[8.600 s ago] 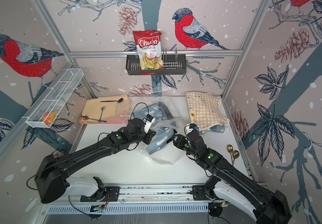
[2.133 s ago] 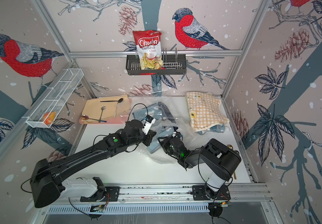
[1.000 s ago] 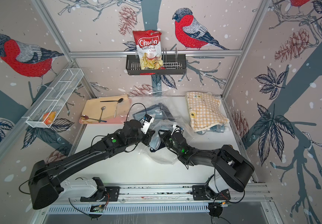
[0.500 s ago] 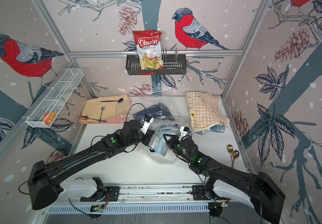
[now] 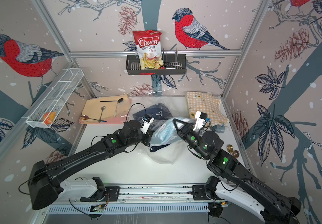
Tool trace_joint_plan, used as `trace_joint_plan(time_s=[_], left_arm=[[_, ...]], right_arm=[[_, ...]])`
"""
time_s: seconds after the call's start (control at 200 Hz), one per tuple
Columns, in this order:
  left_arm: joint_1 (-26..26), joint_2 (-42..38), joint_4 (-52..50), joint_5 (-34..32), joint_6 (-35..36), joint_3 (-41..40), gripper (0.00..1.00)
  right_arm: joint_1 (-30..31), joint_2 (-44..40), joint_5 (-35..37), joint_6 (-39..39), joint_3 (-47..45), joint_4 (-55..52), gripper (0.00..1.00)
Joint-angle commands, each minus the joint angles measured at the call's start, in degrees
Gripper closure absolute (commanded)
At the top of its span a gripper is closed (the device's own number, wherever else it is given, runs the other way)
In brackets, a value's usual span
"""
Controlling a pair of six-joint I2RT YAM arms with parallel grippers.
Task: Take the blanket out of the vacuum bag
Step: Take out the blanket from the vacuum bag, then place the blanket at the corner of the board.
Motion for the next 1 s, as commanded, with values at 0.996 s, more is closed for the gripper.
trace_joint_plan(time_s=[0.996], left_arm=[[0.1, -0.4, 2.1, -0.4, -0.2, -0.1, 0.97]], right_arm=[[-67.7, 13.6, -57.8, 2.3, 15.4, 5.2, 1.00]])
